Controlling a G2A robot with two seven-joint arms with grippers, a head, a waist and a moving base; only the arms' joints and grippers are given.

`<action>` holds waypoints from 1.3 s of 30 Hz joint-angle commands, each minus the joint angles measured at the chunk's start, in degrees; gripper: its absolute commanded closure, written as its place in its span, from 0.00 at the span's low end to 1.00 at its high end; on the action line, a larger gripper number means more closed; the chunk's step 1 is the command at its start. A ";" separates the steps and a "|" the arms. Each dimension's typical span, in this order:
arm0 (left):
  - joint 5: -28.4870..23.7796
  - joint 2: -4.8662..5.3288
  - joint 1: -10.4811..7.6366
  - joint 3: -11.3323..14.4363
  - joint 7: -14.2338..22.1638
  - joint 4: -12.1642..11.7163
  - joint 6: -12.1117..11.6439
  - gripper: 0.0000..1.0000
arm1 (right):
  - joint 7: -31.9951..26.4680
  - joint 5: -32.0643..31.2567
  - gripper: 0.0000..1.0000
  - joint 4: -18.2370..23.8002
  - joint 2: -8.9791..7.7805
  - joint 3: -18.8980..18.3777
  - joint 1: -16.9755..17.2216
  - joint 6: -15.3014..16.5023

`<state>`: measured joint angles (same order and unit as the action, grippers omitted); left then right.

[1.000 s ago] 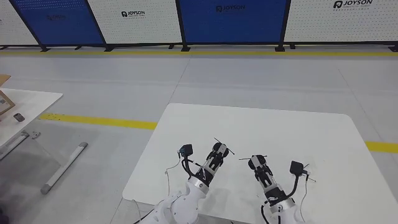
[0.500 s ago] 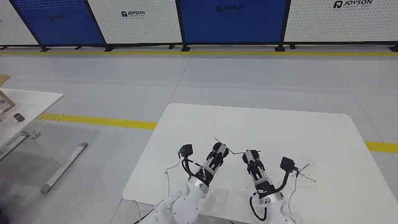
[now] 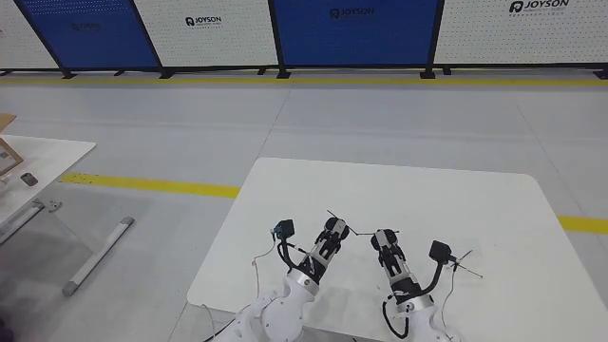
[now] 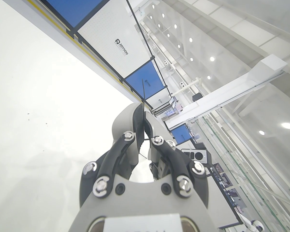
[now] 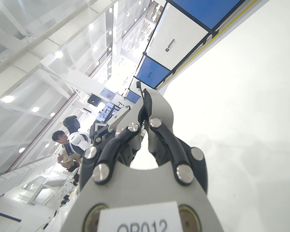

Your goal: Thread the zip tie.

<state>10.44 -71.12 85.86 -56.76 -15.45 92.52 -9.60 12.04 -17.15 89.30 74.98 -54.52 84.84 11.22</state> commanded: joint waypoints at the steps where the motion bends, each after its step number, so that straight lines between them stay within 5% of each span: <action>1: -0.15 -0.06 0.05 -0.19 -0.01 0.09 0.05 1.00 | 0.00 0.00 1.00 0.00 0.00 0.00 0.00 0.00; 39: -0.04 -0.10 0.35 -0.54 0.39 0.16 -0.75 1.00 | -3.60 0.71 1.00 0.19 1.09 -2.69 0.63 1.37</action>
<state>10.40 -71.22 86.21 -57.30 -15.06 92.69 -10.35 8.59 -16.49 89.51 76.01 -57.17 85.64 12.86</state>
